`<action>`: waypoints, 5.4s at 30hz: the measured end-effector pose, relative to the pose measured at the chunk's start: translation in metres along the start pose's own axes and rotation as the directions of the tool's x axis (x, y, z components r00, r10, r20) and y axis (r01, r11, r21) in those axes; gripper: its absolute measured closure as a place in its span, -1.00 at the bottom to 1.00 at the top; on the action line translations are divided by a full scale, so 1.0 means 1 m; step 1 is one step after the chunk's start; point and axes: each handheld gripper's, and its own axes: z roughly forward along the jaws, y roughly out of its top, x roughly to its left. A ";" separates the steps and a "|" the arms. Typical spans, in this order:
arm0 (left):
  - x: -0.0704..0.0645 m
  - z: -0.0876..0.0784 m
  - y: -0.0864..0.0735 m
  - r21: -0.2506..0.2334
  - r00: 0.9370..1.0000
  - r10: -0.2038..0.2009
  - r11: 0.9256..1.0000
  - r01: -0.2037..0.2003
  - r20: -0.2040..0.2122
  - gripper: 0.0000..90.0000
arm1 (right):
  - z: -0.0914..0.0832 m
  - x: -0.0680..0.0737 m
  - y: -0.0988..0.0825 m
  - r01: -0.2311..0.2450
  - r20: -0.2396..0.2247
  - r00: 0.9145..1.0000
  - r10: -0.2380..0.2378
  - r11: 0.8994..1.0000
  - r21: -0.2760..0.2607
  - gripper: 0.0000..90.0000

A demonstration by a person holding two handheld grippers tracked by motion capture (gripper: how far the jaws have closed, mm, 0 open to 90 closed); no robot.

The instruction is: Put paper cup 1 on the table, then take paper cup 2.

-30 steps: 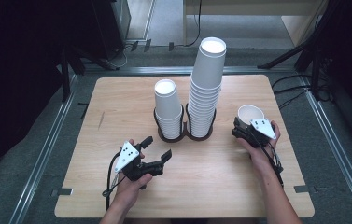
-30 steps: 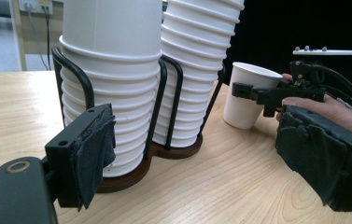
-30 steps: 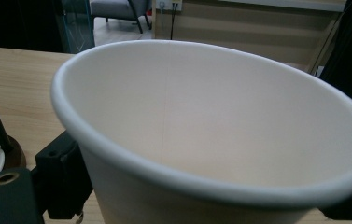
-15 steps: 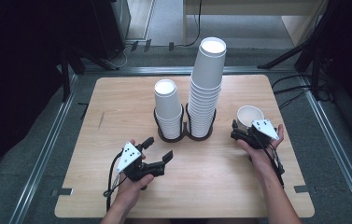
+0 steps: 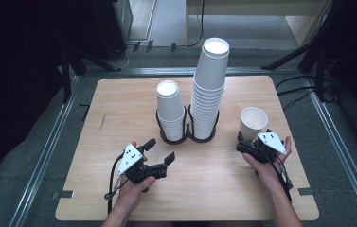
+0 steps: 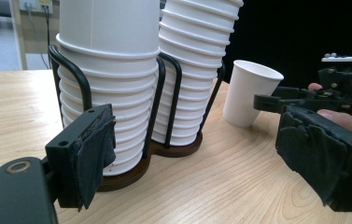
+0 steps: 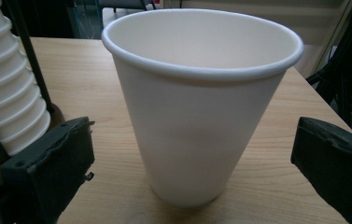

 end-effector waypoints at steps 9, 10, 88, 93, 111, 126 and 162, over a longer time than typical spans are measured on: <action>-0.001 0.000 0.000 0.003 1.000 0.004 1.000 -0.004 0.000 -0.73 | -0.024 0.001 0.002 0.022 -0.021 1.000 -0.022 0.999 -0.026 -1.00; -0.002 0.001 0.000 0.002 1.000 0.005 1.000 -0.005 0.001 -0.73 | -0.031 0.001 0.005 0.020 -0.028 0.999 -0.020 0.999 -0.033 -1.00; -0.066 0.137 0.057 0.001 0.953 0.119 0.992 -0.124 -0.278 -0.97 | -0.032 0.104 0.233 0.013 -0.326 0.944 -0.057 0.991 -0.135 -1.00; -0.066 0.145 0.059 0.011 0.944 0.125 0.992 -0.128 -0.305 -0.97 | -0.023 0.107 0.230 -0.010 -0.356 0.934 -0.036 0.992 -0.125 -1.00; -0.065 0.163 0.065 0.044 0.927 0.155 0.988 -0.149 -0.342 -0.86 | 0.008 0.122 0.219 -0.001 -0.356 0.934 -0.031 0.996 -0.087 -0.83; -0.068 0.163 0.066 0.042 0.931 0.142 0.990 -0.136 -0.337 -0.77 | 0.003 0.120 0.225 -0.021 -0.360 0.933 -0.021 0.994 -0.112 -0.76; -0.066 0.159 0.065 0.031 0.937 0.138 0.990 -0.135 -0.322 -0.71 | -0.031 0.115 0.267 0.016 -0.276 0.955 -0.106 0.951 -0.310 -0.67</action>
